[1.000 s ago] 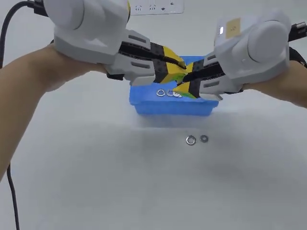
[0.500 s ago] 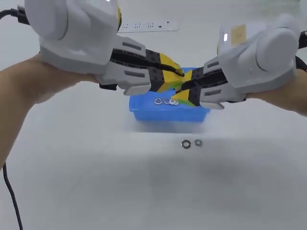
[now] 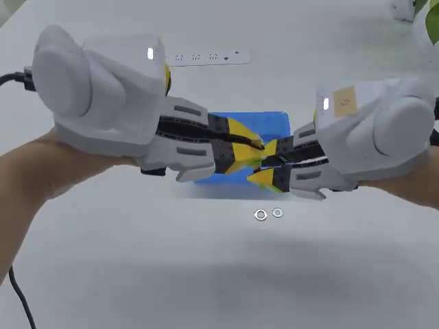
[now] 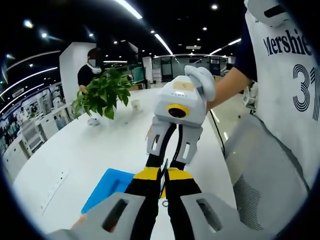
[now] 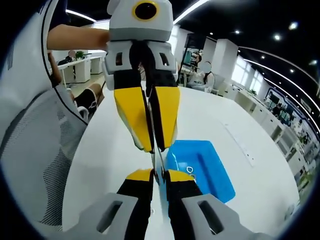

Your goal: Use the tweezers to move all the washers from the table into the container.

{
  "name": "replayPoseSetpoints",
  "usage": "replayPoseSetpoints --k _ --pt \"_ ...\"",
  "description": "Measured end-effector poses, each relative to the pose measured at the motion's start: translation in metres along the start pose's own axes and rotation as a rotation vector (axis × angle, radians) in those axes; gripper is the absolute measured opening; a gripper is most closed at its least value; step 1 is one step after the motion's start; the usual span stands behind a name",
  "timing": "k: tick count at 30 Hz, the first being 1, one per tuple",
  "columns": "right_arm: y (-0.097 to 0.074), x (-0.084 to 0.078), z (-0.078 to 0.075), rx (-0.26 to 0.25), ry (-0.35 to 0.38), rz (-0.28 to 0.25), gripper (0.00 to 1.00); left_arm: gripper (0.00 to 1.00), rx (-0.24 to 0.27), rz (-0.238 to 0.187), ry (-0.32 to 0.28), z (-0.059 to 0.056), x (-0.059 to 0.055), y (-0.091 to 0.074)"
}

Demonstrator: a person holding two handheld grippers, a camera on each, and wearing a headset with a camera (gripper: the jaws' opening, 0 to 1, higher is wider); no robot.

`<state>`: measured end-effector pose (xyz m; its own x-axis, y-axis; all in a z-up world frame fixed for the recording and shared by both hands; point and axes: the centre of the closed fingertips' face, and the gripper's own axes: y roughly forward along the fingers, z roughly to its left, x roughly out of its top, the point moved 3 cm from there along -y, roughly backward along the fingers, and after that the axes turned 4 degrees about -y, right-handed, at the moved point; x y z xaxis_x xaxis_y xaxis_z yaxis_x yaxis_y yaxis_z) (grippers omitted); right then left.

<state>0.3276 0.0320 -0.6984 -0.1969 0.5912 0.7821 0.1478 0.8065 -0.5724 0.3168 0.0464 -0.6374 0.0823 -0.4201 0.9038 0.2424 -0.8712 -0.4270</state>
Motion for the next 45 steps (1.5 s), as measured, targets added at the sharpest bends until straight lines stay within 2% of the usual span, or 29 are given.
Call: replayPoseSetpoints --k 10,20,28,45 --pt "0.005 -0.011 0.023 0.024 0.031 0.011 0.11 0.06 -0.013 0.011 -0.044 -0.021 -0.016 0.001" --pt "0.011 -0.028 0.033 0.038 0.065 0.034 0.12 0.06 -0.022 0.005 -0.095 -0.028 -0.034 0.009" --pt "0.013 -0.043 0.032 0.041 0.103 0.052 0.13 0.06 -0.033 0.010 -0.121 -0.026 -0.043 0.019" --pt "0.025 -0.055 0.024 0.043 0.134 0.059 0.13 0.06 -0.038 0.040 -0.131 -0.011 -0.054 0.028"
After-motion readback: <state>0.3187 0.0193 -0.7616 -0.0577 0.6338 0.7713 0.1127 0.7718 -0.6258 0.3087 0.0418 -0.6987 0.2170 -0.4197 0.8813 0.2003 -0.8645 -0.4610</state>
